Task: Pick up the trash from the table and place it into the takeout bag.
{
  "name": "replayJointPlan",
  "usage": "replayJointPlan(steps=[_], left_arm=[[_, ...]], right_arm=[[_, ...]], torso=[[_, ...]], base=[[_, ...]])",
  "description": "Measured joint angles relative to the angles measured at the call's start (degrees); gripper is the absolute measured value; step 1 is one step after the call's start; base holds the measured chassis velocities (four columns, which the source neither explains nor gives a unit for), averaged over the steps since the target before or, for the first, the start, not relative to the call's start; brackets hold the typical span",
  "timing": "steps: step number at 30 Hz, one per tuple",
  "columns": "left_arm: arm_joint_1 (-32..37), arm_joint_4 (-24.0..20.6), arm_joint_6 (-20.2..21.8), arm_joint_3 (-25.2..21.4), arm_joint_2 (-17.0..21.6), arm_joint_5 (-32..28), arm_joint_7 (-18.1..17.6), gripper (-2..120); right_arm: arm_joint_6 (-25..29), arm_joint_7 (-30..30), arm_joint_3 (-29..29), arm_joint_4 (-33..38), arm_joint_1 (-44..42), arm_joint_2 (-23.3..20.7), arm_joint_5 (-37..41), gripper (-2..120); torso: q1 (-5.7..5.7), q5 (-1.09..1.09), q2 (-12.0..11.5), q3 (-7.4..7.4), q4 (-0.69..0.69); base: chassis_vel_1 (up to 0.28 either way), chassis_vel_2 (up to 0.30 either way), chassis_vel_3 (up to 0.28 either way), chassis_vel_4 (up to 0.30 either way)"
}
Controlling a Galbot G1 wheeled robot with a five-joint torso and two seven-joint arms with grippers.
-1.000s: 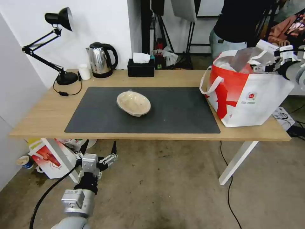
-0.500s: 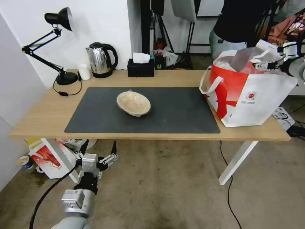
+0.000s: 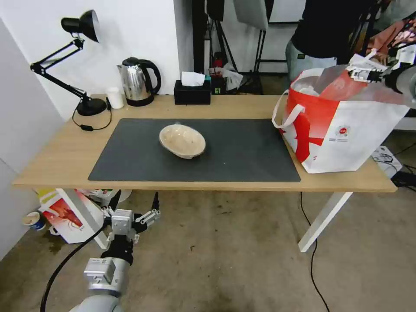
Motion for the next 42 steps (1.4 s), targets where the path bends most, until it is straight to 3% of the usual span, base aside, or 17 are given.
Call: replayJointPlan(steps=[35, 40, 42], left_arm=[[0.00, 0.00, 0.00, 0.00, 0.00, 0.00, 0.00, 100], [0.00, 0.00, 0.00, 0.00, 0.00, 0.00, 0.00, 100], [0.00, 0.00, 0.00, 0.00, 0.00, 0.00, 0.00, 100]], right_arm=[[-0.49, -1.42, 0.64, 1.49, -0.28, 0.48, 1.18, 100], [1.27, -3.88, 2.14, 1.91, -1.79, 0.59, -0.47, 100], [5.31, -7.98, 2.99, 2.57, -2.94, 0.59, -2.80, 100]], torso=[[0.00, -0.01, 0.00, 0.00, -0.01], [0.00, 0.00, 0.00, 0.00, -0.01], [0.00, 0.01, 0.00, 0.00, -0.02]], base=[[0.000, 0.000, 0.000, 0.000], [0.000, 0.000, 0.000, 0.000], [0.000, 0.000, 0.000, 0.000]])
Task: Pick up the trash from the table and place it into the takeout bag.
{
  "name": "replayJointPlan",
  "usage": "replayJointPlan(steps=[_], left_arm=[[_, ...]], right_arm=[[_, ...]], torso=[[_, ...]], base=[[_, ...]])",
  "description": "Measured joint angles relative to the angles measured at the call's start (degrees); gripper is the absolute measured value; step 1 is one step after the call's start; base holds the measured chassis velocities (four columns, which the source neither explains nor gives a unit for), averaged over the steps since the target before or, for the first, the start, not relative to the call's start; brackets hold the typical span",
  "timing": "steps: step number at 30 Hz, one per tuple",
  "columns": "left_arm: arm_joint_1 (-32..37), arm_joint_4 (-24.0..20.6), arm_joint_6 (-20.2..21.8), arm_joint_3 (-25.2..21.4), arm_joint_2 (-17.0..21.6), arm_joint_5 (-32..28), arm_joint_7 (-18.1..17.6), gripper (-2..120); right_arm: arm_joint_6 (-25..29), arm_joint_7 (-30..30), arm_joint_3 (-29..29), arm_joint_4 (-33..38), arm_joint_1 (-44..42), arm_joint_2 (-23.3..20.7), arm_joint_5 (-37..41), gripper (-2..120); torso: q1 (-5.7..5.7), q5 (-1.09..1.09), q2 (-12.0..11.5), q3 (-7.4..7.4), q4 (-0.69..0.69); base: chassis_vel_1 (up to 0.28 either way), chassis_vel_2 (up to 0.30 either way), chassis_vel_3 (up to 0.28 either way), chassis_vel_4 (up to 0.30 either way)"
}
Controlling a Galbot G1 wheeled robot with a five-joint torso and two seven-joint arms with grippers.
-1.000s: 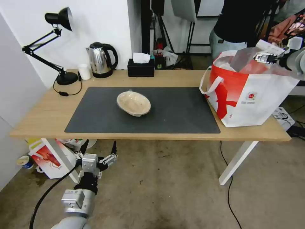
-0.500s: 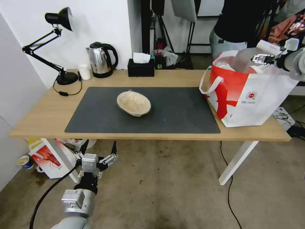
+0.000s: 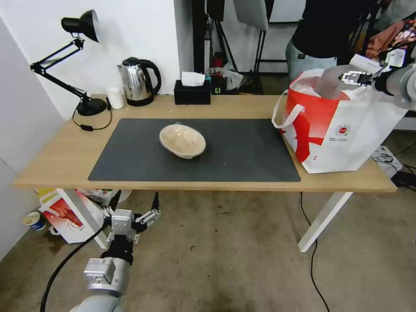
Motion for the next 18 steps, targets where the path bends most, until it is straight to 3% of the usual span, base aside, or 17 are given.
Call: replayJointPlan(steps=[1, 2, 4, 5, 8, 11, 18], left_arm=[[0.00, 0.00, 0.00, 0.01, 0.00, 0.00, 0.00, 100], [0.00, 0.00, 0.00, 0.01, 0.00, 0.00, 0.00, 100], [0.00, 0.00, 0.00, 0.00, 0.00, 0.00, 0.00, 100], [0.00, 0.00, 0.00, 0.00, 0.00, 0.00, 0.00, 100], [0.00, 0.00, 0.00, 0.00, 0.00, 0.00, 0.00, 100], [0.00, 0.00, 0.00, 0.00, 0.00, 0.00, 0.00, 100], [0.00, 0.00, 0.00, 0.00, 0.00, 0.00, 0.00, 100]], right_arm=[[4.66, -3.74, 0.56, 0.66, -0.81, 0.00, -1.97, 100], [4.66, -3.74, 0.56, 0.66, -0.81, 0.00, -1.97, 100], [14.41, -9.87, 1.54, 2.55, -2.15, 0.17, -6.04, 100], [14.41, -9.87, 1.54, 2.55, -2.15, 0.17, -6.04, 100], [24.51, -16.02, 2.52, 5.57, -3.70, 0.49, -9.88, 100], [26.01, -16.60, 2.57, 6.04, -3.87, 0.55, -10.10, 100], [35.83, -20.76, 2.62, 8.13, -4.60, 1.49, -13.59, 100]], torso=[[0.00, 0.00, 0.00, 0.00, 0.00], [0.00, 0.00, 0.00, 0.00, 0.00], [0.00, -0.01, 0.00, 0.00, 0.01], [0.00, -0.01, 0.00, 0.00, 0.01], [0.00, -0.02, 0.00, -0.01, 0.00], [0.00, -0.02, 0.00, 0.00, 0.00], [0.00, -0.02, 0.00, 0.00, 0.01]], base=[[0.000, 0.000, 0.000, 0.000], [0.000, 0.000, 0.000, 0.000], [0.000, 0.000, 0.000, 0.000], [0.000, 0.000, 0.000, 0.000], [0.000, 0.000, 0.000, 0.000], [0.000, 0.000, 0.000, 0.000], [0.000, 0.000, 0.000, 0.000]])
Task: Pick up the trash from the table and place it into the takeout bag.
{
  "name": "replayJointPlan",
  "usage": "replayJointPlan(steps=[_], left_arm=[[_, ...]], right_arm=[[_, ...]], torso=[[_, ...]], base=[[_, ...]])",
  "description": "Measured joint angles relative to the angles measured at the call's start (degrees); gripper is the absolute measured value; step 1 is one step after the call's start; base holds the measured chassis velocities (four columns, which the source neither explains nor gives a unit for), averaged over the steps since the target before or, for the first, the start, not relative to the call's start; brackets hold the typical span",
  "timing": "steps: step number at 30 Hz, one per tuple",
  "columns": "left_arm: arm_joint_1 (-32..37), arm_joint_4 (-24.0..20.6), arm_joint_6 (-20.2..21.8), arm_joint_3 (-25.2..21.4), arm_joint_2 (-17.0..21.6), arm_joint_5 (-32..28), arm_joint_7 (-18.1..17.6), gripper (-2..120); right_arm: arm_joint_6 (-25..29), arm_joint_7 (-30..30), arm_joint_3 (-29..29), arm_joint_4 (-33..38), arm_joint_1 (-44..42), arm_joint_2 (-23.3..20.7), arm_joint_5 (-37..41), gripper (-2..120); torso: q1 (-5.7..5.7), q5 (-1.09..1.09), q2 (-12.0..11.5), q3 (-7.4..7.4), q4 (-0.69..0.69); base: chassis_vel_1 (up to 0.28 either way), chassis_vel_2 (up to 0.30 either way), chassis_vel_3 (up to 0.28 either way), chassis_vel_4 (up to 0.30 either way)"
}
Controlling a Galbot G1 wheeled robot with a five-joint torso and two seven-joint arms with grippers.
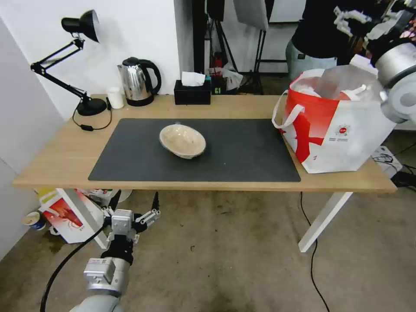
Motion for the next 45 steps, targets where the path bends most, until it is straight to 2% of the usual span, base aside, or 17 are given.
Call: replayJointPlan(steps=[6, 9, 11, 14, 18, 19, 21, 23, 30, 33, 34, 36, 41, 45], left_arm=[[0.00, 0.00, 0.00, 0.00, 0.00, 0.00, 0.00, 100], [0.00, 0.00, 0.00, 0.00, 0.00, 0.00, 0.00, 100], [0.00, 0.00, 0.00, 0.00, 0.00, 0.00, 0.00, 100], [0.00, 0.00, 0.00, 0.00, 0.00, 0.00, 0.00, 100], [0.00, 0.00, 0.00, 0.01, 0.00, 0.00, 0.01, 100], [0.00, 0.00, 0.00, 0.00, 0.00, 0.00, 0.00, 100], [0.00, 0.00, 0.00, 0.00, -0.01, 0.00, -0.01, 100], [0.00, 0.00, 0.00, 0.00, 0.01, 0.00, 0.00, 100], [0.00, 0.00, 0.00, 0.00, 0.00, 0.00, 0.00, 100], [0.00, 0.00, 0.00, 0.00, 0.00, 0.00, 0.00, 100], [0.00, 0.00, 0.00, 0.00, 0.00, 0.00, 0.00, 100], [0.00, 0.00, 0.00, 0.00, -0.01, 0.00, 0.00, 100], [0.00, 0.00, 0.00, 0.00, 0.00, 0.00, 0.00, 100], [0.00, 0.00, 0.00, 0.00, 0.00, 0.00, 0.00, 100]], right_arm=[[4.33, -1.32, 0.02, 0.58, -0.37, 0.76, -2.68, 100], [8.13, -0.94, 0.97, 2.64, -2.51, 1.82, -5.42, 100], [8.45, -0.42, 1.43, 3.62, -3.39, 2.05, -5.90, 100], [10.01, 2.75, 6.10, 10.50, -10.88, 4.32, -10.70, 100], [10.12, 3.59, 8.32, 13.54, -14.57, 5.31, -13.06, 100], [10.13, 5.90, 11.62, 19.18, -21.66, 7.05, -16.82, 100], [10.05, 6.57, 13.01, 21.18, -24.52, 7.66, -18.12, 100], [9.52, 8.18, 16.76, 26.20, -32.76, 8.86, -22.80, 100], [7.98, 9.40, 23.80, 31.97, -43.94, 11.20, -27.90, 100], [7.42, 9.46, 26.85, 35.23, -52.30, 12.91, -31.74, 100], [7.42, 9.46, 26.85, 35.23, -52.30, 12.91, -31.74, 100], [7.41, 9.43, 28.26, 37.37, -60.30, 15.76, -35.81, 100], [8.30, 8.73, 28.42, 38.31, -67.87, 19.81, -41.35, 100], [11.12, 8.56, 25.82, 38.20, -75.05, 24.43, -49.77, 100]], torso=[[0.00, 0.00, 0.00, 0.00, 0.00], [0.00, 0.00, 0.00, 0.00, 0.00], [0.00, 0.00, 0.00, 0.00, 0.00], [0.00, 0.00, 0.00, 0.00, 0.00], [0.00, 0.01, 0.00, 0.00, 0.00], [0.00, 0.01, 0.00, 0.00, 0.00], [0.00, 0.01, 0.00, 0.00, 0.00], [0.00, 0.02, 0.00, 0.00, 0.00], [0.00, 0.00, 0.01, -0.01, -0.01], [0.00, 0.00, 0.00, 0.00, 0.00], [0.00, 0.00, 0.00, 0.00, 0.00], [0.00, 0.00, 0.00, -0.01, -0.01], [-0.01, 0.00, 0.00, -0.01, -0.01], [-0.01, 0.01, 0.01, -0.01, -0.01]], base=[[0.000, 0.000, 0.000, 0.000], [0.000, 0.000, 0.000, 0.000], [0.000, 0.000, 0.000, 0.000], [0.000, 0.000, 0.000, 0.000], [0.000, 0.000, 0.000, 0.000], [0.000, 0.000, 0.000, 0.000], [0.000, 0.000, 0.000, 0.000], [0.000, 0.000, 0.000, 0.000], [0.000, 0.000, 0.000, 0.000], [0.000, 0.000, 0.000, 0.000], [0.000, 0.000, 0.000, 0.000], [0.000, 0.000, 0.000, 0.000], [0.000, 0.000, 0.000, 0.000], [0.000, 0.000, 0.000, 0.000]])
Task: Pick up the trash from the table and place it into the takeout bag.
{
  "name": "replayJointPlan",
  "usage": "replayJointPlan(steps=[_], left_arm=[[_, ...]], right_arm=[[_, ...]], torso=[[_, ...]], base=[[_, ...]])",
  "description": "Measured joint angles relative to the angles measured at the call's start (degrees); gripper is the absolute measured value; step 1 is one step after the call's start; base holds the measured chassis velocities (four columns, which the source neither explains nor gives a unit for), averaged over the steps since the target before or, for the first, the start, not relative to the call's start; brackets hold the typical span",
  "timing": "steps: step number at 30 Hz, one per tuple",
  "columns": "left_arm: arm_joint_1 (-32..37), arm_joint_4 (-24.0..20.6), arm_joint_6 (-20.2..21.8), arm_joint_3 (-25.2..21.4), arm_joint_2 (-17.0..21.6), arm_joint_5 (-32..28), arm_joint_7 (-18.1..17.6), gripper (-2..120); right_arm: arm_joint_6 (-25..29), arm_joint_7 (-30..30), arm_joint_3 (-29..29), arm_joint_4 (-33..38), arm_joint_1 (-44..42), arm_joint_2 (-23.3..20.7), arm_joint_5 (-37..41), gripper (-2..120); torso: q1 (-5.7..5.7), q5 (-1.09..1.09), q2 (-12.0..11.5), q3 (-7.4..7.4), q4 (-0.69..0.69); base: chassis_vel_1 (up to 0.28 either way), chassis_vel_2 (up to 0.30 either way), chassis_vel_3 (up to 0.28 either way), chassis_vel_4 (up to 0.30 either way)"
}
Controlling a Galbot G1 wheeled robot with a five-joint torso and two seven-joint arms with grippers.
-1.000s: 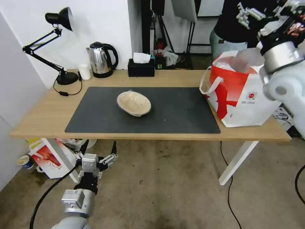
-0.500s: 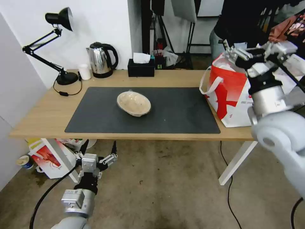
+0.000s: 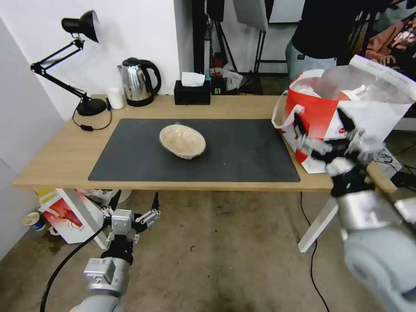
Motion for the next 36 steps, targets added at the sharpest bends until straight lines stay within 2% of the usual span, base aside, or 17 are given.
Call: replayJointPlan(steps=[10, 15, 20, 24, 36], left_arm=[[0.00, 0.00, 0.00, 0.00, 0.00, 0.00, 0.00, 100], [0.00, 0.00, 0.00, 0.00, 0.00, 0.00, 0.00, 100], [0.00, 0.00, 0.00, 0.00, -0.01, 0.00, 0.00, 100], [0.00, 0.00, 0.00, 0.00, 0.00, 0.00, 0.00, 100], [0.00, 0.00, 0.00, 0.00, 0.00, 0.00, 0.00, 100]], right_arm=[[1.71, 1.60, -0.69, 0.71, -4.62, 1.83, -3.96, 100], [1.73, 5.15, -2.01, 2.54, -8.46, 2.64, -6.60, 100], [2.41, 7.63, -2.53, 1.54, -9.28, 3.20, -8.47, 100], [3.19, 9.57, -5.12, 0.38, -10.12, 4.68, -10.56, 100], [5.62, 11.28, -7.73, -1.54, -11.97, 6.09, -13.60, 100]], torso=[[0.00, -0.01, 0.00, 0.00, 0.02], [0.00, -0.01, 0.00, 0.00, 0.01], [0.00, 0.00, 0.00, 0.01, 0.02], [0.01, 0.00, 0.00, 0.01, 0.01], [0.01, 0.00, -0.01, 0.01, 0.01]], base=[[0.000, 0.000, 0.000, 0.000], [0.000, 0.000, 0.000, 0.000], [0.000, 0.000, 0.000, 0.000], [0.000, 0.000, 0.000, 0.000], [0.000, 0.000, 0.000, 0.000]])
